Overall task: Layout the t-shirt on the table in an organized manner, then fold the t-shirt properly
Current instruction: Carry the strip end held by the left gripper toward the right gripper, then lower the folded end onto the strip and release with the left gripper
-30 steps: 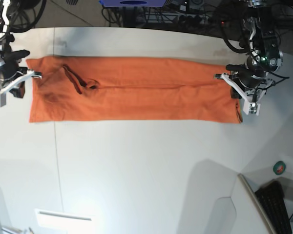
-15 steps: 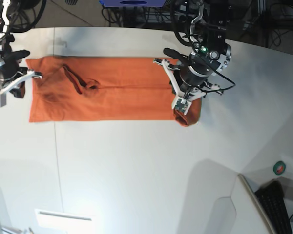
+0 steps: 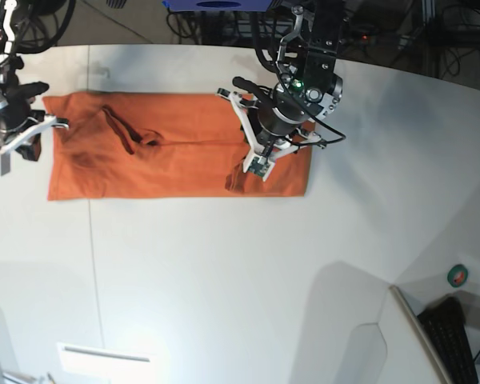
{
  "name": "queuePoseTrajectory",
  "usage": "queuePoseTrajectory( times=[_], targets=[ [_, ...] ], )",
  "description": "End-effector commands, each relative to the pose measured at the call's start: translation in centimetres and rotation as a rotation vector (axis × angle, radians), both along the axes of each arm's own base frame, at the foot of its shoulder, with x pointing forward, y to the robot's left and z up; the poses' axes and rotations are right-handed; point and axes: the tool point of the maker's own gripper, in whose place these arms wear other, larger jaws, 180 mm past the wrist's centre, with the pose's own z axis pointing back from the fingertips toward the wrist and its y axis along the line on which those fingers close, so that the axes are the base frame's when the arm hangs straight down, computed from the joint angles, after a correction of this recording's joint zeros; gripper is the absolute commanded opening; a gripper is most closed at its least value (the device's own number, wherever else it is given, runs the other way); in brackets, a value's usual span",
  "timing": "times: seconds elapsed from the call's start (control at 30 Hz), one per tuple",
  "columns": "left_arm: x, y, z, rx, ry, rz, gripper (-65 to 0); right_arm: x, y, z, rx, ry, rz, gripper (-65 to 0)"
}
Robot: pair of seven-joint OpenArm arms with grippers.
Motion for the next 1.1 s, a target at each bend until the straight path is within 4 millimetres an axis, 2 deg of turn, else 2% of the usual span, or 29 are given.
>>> queuePoseTrajectory(
  times=[0.0, 0.07, 0.2, 1.07],
  targets=[
    [1.1, -0.7, 1.1, -0.029, -0.042, 0.006, -65.0, 0.8, -0.3, 1.2, -0.011, -0.048, 0.008, -65.0],
    [1.7, -1.4, 1.3, -0.040, -0.049, 0.001, -65.0, 0.8, -0.2, 1.2, -0.011, -0.048, 0.009, -65.0],
    [1.6, -2.1, 0.6, -0.050, -0.023, -0.001, -65.0, 0.9, -0.1, 1.3, -0.010, -0.049, 0.011, -65.0],
    [2.3, -2.3, 0.8, -0.054, -0.034, -0.002, -65.0, 0.8, -0.1, 1.3, -0.011, -0.049, 0.012, -65.0]
  ],
)
